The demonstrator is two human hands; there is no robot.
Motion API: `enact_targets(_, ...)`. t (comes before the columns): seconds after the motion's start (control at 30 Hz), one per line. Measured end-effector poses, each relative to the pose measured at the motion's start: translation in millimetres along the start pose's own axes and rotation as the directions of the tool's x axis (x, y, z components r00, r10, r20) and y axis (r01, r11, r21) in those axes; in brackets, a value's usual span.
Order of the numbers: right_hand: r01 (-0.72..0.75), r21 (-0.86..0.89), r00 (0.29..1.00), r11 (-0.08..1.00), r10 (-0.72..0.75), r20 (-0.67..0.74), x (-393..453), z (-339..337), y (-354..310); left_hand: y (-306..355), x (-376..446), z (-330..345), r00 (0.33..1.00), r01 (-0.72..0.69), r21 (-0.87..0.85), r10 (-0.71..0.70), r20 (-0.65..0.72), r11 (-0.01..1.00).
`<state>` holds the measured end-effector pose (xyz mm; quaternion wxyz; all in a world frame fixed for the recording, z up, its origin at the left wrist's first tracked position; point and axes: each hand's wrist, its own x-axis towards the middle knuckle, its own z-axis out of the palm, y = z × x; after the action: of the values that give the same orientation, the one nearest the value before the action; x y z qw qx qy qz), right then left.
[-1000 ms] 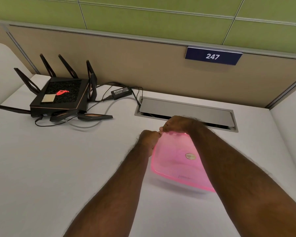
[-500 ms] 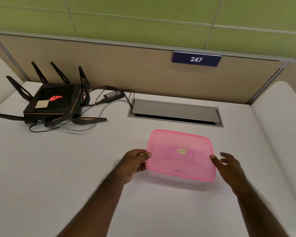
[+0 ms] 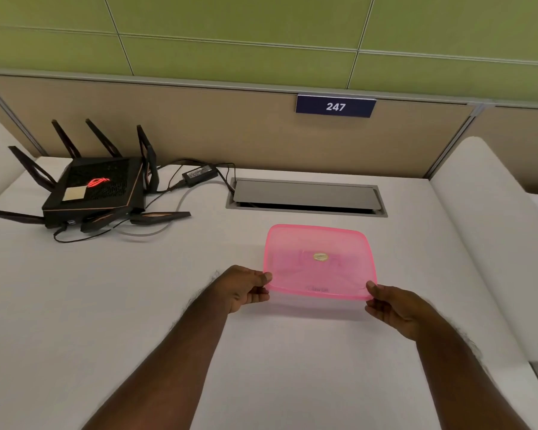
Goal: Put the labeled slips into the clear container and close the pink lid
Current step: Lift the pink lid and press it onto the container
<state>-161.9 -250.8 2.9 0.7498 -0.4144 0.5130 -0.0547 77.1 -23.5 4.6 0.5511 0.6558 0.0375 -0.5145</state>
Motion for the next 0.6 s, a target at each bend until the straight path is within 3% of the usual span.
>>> enact_targets(0.2, -0.004, 0.022, 1.0, 1.0, 0.004, -0.019, 4, 2, 1, -3, 6, 3, 0.998, -0.002, 0.033, 0.005, -0.07, 0.999)
enact_targets(0.6, 0.067, 0.023, 0.997, 0.997, -0.068, 0.024, 1, 5, 3, -14, 3, -6, 0.996, -0.091, -0.012, 0.091, 0.009, 0.996)
